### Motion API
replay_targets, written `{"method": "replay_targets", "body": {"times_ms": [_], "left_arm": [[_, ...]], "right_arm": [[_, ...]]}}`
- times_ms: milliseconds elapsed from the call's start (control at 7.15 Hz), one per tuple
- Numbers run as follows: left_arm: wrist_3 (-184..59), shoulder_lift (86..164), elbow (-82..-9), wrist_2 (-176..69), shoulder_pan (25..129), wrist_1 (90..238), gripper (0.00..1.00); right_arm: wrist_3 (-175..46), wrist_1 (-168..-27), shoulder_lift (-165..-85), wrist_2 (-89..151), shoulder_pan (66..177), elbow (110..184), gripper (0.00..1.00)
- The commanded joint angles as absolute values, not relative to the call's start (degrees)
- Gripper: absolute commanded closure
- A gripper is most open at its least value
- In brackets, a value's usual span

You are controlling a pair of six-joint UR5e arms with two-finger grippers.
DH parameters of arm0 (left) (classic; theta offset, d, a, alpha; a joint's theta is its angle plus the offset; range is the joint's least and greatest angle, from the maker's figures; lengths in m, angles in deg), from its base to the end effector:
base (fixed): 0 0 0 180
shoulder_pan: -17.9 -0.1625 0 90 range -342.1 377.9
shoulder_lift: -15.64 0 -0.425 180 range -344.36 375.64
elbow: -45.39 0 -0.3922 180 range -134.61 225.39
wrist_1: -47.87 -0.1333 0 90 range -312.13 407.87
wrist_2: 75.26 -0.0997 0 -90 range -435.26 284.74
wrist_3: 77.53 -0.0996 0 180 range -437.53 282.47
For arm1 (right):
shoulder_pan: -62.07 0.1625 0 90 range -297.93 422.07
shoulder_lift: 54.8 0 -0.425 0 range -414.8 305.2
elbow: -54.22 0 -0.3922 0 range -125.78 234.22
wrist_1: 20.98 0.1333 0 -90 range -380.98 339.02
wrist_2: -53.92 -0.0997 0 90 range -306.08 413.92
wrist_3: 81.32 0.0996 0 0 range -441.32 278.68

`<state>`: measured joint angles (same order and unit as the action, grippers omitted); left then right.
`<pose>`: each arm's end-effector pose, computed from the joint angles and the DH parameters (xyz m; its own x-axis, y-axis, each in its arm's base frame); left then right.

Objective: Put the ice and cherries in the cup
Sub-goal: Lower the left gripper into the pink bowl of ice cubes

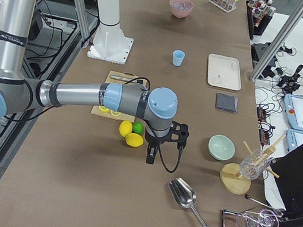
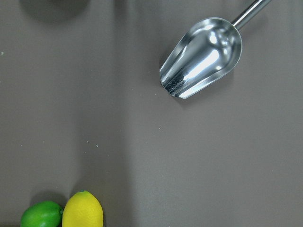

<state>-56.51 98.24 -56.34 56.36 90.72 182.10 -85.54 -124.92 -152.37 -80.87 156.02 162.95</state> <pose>0.0712 -0.4575 0.5289 0.5995 0.4234 -0.6792 0.0209 0.8401 0.5421 0.0923 -0.4196 0.5833 0.7088 0.0094 0.7053 -0.0167 0.9999 0.0034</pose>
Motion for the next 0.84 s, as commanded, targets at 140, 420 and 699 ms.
{"method": "replay_targets", "body": {"times_ms": [140,420,699], "left_arm": [[-56.1,98.3,-59.9,49.0,80.5,183.0,0.01],[-56.1,96.6,-60.1,49.3,76.4,182.9,0.01],[-56.1,96.0,-60.2,49.1,73.4,183.0,0.03]], "right_arm": [[-85.5,-124.9,-152.7,-80.9,156.0,162.5,0.0],[-85.5,-124.7,-152.6,-81.0,156.0,162.1,0.0],[-85.5,-124.7,-152.5,-81.1,156.0,162.1,0.0]]}}
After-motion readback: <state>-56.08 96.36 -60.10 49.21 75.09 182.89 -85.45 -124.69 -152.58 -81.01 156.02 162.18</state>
